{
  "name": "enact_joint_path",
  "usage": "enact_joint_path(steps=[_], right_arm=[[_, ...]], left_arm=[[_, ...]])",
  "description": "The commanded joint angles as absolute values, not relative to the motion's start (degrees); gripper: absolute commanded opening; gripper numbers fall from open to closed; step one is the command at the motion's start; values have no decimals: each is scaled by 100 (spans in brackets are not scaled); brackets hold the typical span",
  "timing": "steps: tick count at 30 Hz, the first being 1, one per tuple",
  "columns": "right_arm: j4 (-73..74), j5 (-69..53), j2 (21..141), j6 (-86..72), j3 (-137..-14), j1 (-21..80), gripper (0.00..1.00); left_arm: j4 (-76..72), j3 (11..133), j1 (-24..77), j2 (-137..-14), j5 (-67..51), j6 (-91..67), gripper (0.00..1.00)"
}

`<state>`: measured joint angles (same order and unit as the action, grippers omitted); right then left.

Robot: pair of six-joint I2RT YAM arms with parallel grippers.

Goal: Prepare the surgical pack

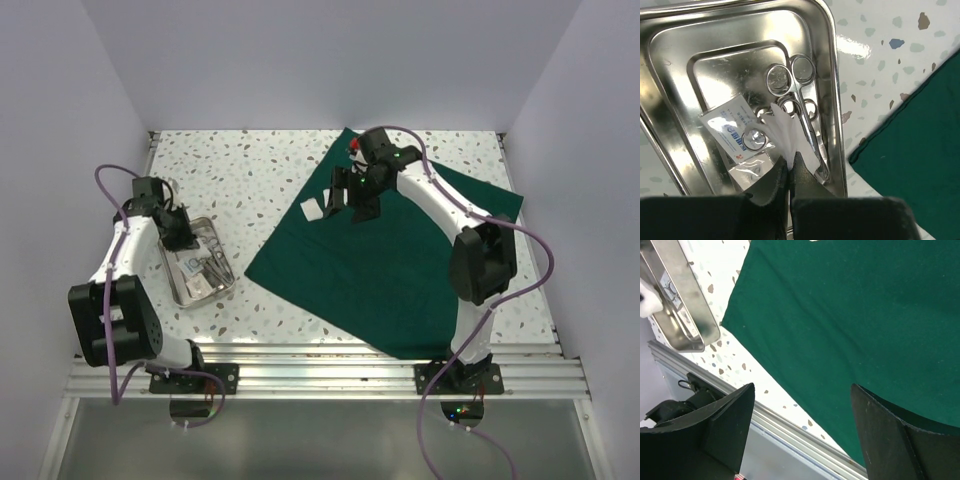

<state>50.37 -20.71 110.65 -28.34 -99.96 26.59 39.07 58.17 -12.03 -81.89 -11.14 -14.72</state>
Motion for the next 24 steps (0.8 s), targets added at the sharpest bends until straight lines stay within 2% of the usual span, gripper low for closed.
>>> enact_joint_path(steps=[1,24], right_arm=[[5124,-2355,10951,-2646,-10064,2593,81],[5089,-2417,11021,-2514,-9791,2514,81]], left_arm=[[3807,5783,-1230,-8419,-1133,-1187,0],[2488,6100,-1266,-9554,-2153,-703,0]])
